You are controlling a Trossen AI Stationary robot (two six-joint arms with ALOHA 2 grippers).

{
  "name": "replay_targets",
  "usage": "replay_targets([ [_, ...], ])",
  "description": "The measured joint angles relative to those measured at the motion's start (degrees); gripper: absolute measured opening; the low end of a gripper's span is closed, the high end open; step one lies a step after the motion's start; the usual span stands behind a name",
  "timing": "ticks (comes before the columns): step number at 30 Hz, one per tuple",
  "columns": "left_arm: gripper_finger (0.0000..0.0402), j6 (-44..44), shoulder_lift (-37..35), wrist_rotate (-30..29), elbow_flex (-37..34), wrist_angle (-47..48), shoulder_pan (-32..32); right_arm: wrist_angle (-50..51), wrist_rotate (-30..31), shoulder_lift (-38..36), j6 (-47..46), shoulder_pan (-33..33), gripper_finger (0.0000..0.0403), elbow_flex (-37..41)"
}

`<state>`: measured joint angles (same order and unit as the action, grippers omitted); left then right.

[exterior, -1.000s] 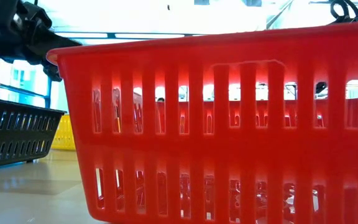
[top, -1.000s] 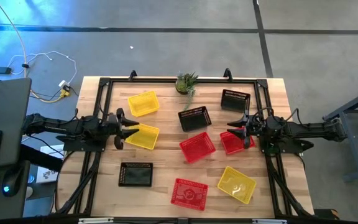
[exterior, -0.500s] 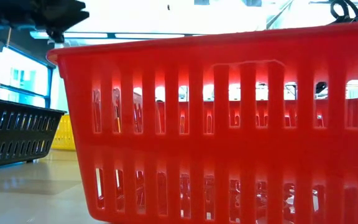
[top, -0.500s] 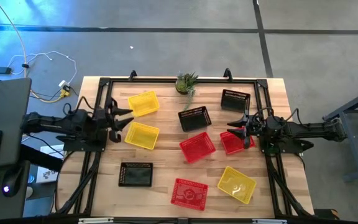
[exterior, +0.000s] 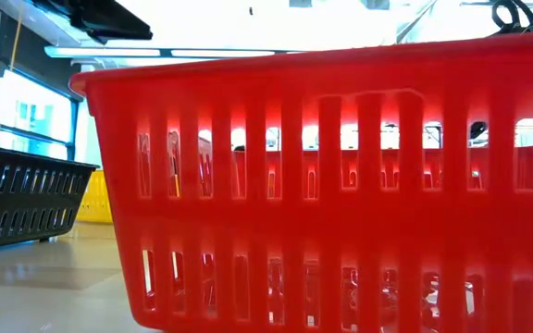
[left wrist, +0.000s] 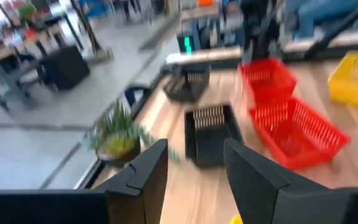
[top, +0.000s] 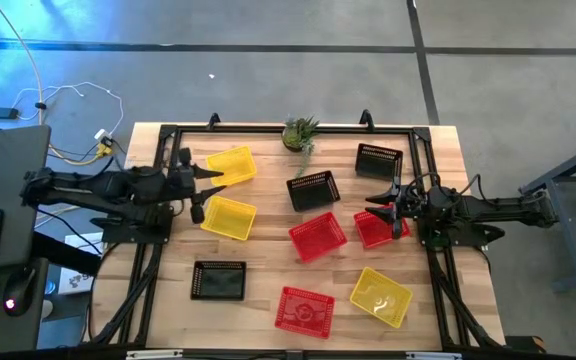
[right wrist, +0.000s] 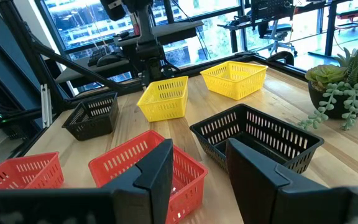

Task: Stack baskets by color
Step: Stack the middle yellow bin on top of the top yellow bin on the table

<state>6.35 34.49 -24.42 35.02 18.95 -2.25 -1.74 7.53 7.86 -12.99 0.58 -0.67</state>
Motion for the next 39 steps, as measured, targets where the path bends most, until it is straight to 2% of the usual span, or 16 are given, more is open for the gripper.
replay_targets([
  [10, 0.0145, -0.5, 15.6, 10.1, 9.2, 15.0, -7.6, 0.0, 0.0, 0.0, 0.0, 0.0, 0.0138, 0.0],
  [22, 0.0145, 1.4, 30.0, 19.6, 11.7, 19.7, -13.3, 0.0, 0.0, 0.0, 0.0, 0.0, 0.0138, 0.0],
  [31, 0.0145, 1.4, 38.0, 19.8, 11.7, 21.2, -13.5, 0.0, 0.0, 0.0, 0.0, 0.0, 0.0138, 0.0],
  [39, 0.0145, 1.4, 41.4, 19.5, 11.7, 21.2, -13.5, 0.0, 0.0, 0.0, 0.0, 0.0, 0.0138, 0.0],
])
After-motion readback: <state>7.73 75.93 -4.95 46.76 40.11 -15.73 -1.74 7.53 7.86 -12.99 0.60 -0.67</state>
